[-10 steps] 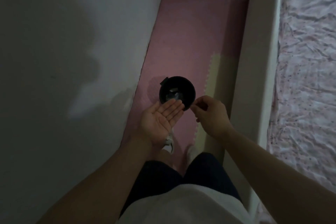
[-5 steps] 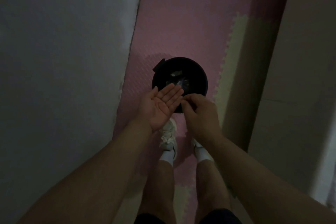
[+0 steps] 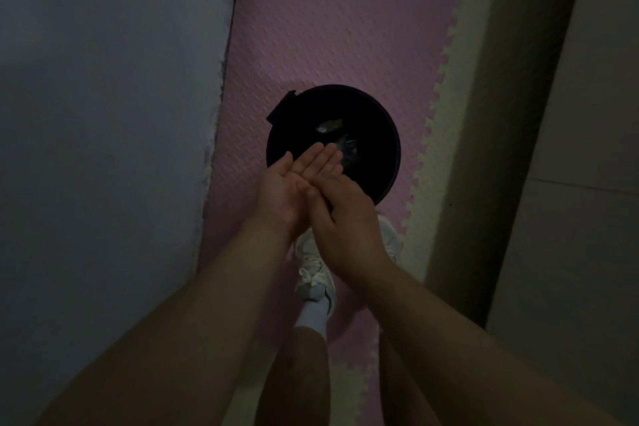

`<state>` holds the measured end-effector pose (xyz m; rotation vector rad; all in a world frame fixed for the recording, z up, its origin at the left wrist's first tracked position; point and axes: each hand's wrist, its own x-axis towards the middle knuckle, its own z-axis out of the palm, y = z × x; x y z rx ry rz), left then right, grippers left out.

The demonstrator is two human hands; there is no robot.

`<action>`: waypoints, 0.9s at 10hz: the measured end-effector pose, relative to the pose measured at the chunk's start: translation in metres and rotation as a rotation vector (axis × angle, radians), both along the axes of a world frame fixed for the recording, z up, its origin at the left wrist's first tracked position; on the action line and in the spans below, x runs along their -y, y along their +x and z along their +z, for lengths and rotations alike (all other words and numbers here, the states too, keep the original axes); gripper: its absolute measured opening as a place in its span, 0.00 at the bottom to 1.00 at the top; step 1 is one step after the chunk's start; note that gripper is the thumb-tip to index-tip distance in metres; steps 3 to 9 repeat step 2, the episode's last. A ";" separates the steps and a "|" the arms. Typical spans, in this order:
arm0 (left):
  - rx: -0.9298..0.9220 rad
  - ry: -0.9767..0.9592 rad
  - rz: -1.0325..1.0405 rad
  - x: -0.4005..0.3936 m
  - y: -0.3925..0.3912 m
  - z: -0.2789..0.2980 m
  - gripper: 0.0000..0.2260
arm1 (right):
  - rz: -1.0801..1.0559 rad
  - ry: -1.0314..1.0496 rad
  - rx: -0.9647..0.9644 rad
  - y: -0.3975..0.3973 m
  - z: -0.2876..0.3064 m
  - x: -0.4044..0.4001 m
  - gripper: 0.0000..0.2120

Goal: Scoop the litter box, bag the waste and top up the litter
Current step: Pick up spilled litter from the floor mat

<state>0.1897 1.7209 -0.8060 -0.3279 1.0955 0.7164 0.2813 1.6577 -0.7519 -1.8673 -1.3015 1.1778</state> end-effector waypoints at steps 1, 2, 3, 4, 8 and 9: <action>-0.012 -0.009 -0.024 0.003 -0.001 -0.009 0.23 | 0.069 0.003 -0.046 -0.005 0.004 -0.009 0.14; 0.013 0.036 -0.043 0.010 -0.009 -0.018 0.23 | 0.173 -0.035 -0.119 -0.016 0.001 -0.007 0.19; 0.013 0.036 -0.043 0.010 -0.009 -0.018 0.23 | 0.173 -0.035 -0.119 -0.016 0.001 -0.007 0.19; 0.013 0.036 -0.043 0.010 -0.009 -0.018 0.23 | 0.173 -0.035 -0.119 -0.016 0.001 -0.007 0.19; 0.013 0.036 -0.043 0.010 -0.009 -0.018 0.23 | 0.173 -0.035 -0.119 -0.016 0.001 -0.007 0.19; 0.013 0.036 -0.043 0.010 -0.009 -0.018 0.23 | 0.173 -0.035 -0.119 -0.016 0.001 -0.007 0.19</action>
